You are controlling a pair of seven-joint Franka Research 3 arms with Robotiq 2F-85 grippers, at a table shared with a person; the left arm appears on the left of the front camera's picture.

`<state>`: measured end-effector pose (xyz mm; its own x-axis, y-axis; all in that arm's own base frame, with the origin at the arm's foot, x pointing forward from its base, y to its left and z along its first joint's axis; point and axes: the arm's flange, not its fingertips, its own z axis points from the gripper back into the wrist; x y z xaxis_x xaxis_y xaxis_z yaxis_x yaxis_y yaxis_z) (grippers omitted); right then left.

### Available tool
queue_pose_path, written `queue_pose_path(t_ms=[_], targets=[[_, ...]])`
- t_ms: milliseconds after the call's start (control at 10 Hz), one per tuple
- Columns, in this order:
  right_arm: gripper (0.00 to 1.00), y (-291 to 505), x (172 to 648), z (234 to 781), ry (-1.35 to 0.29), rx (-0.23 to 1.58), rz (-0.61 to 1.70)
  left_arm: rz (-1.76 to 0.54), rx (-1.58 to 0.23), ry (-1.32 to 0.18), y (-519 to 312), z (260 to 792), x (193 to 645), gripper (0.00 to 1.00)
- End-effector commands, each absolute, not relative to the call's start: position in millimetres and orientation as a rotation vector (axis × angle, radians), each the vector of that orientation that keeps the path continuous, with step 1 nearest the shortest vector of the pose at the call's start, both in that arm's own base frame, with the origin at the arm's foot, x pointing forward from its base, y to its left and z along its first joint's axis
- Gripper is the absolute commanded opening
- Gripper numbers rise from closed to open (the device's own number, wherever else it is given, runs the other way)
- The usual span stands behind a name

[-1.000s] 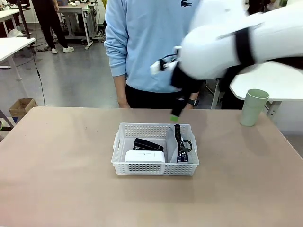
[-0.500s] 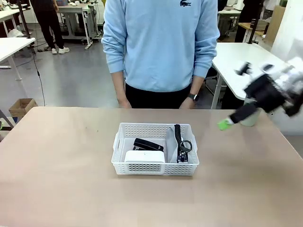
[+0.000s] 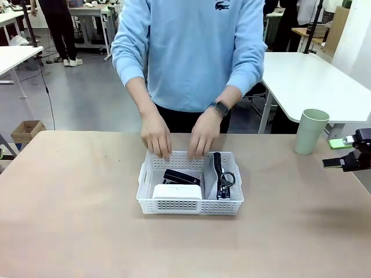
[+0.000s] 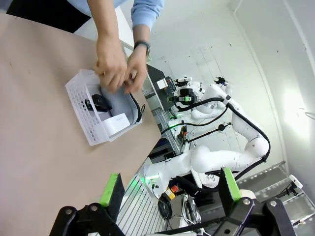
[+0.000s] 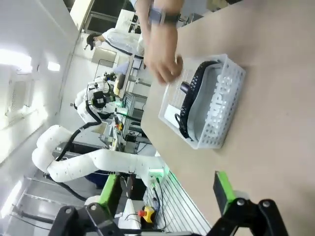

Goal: Efficiently arrange items inside the basket to fit them all.
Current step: Pick up the Stapler and place it inside the Organizing basket, then pick up the Reusable plastic cup and place it inside the Organizing basket.

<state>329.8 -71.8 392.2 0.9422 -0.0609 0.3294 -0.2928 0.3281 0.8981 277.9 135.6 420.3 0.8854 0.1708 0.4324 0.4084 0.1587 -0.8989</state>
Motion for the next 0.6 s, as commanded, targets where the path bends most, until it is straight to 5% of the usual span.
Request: queue_pose_path(t_ms=[0,500], targets=[[1.00,-43.3,331.0,409.3,-0.313,1.152,0.301,-0.183,-1.428,-0.486,137.0,422.7,275.2,1.00],[1.00,-43.3,331.0,409.3,-0.313,1.152,0.301,-0.183,-1.428,-0.486,137.0,422.7,275.2,1.00]])
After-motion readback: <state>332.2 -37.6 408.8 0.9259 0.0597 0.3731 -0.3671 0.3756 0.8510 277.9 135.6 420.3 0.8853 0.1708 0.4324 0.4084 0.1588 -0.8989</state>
